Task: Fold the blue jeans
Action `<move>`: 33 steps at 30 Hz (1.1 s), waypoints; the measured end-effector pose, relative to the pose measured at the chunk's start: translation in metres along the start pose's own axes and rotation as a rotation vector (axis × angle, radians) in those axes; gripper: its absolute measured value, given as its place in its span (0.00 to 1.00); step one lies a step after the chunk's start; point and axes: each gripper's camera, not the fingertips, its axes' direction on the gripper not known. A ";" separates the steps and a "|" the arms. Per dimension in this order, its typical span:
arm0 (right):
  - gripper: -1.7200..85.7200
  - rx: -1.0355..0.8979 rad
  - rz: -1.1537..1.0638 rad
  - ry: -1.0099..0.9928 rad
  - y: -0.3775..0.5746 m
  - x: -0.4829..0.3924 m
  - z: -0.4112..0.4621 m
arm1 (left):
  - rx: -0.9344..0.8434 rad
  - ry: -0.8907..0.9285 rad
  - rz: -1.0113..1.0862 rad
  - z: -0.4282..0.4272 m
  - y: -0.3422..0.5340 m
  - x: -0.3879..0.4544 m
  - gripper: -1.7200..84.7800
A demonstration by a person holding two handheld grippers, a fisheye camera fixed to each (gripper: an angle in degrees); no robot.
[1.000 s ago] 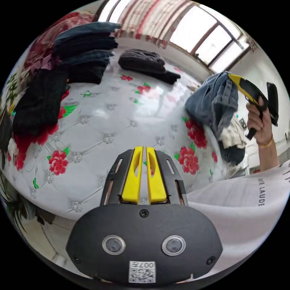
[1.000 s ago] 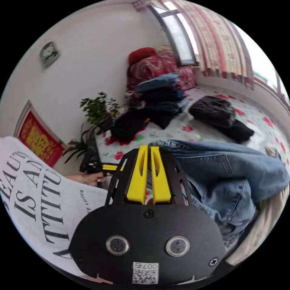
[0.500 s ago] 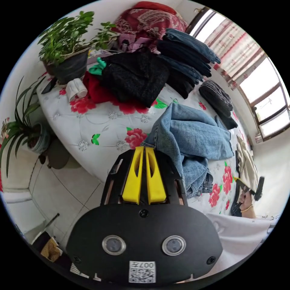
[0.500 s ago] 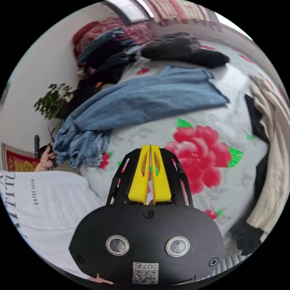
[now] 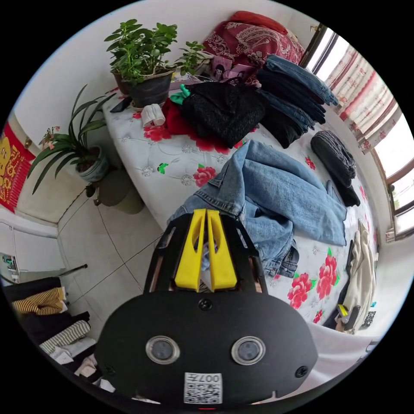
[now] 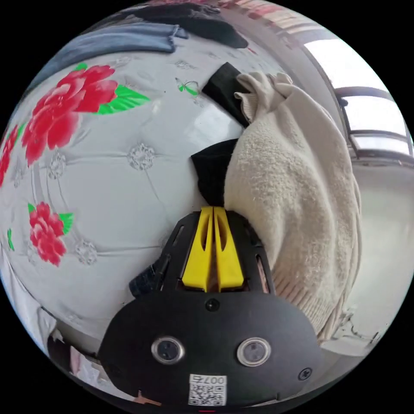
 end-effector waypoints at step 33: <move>0.05 0.168 0.402 -0.975 -0.216 0.064 -0.150 | -0.268 0.054 0.677 0.078 -0.005 0.006 0.04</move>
